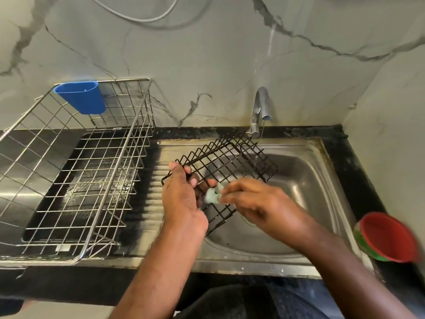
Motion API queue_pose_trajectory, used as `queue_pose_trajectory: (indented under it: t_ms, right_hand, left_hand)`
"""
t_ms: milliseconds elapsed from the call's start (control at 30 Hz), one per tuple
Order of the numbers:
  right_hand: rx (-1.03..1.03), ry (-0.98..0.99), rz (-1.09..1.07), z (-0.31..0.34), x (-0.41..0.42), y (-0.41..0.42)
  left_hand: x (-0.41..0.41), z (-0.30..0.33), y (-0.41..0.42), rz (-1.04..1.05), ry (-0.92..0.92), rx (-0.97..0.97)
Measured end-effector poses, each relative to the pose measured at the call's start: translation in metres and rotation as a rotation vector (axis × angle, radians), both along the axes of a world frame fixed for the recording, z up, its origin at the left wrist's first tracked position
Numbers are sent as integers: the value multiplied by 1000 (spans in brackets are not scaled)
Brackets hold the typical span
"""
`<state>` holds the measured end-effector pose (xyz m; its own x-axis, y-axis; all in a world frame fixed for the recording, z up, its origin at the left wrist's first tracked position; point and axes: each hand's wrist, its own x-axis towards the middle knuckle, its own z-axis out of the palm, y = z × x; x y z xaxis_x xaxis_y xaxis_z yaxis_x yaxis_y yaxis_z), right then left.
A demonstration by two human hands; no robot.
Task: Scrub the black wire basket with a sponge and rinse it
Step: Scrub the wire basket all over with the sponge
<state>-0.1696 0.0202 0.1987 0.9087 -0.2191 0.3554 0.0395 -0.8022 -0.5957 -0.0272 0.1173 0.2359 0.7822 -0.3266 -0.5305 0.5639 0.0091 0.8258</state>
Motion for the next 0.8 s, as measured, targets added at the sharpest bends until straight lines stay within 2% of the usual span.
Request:
queue_pose_trajectory:
  t_ms: [100,267,433,667,800]
  right_hand:
    - [-44,-2,-43,-14,-9,-23]
    - [-77,46,-401,-23,-26,-64]
    - [49,-84,-675,-15,-24,-61]
    - [229,-219,-683,10,-15,-45]
    - [182,-213,-568,14,-8,-33]
  left_hand:
    - [1,1,1,-22,16,8]
    - [4,-3,4,-32,1,8]
    - [5,-2,4,-110,-71,1]
    - [-9,-4,2,-227,-239,-142]
    - [-12,-19,3,-283,-419,-55]
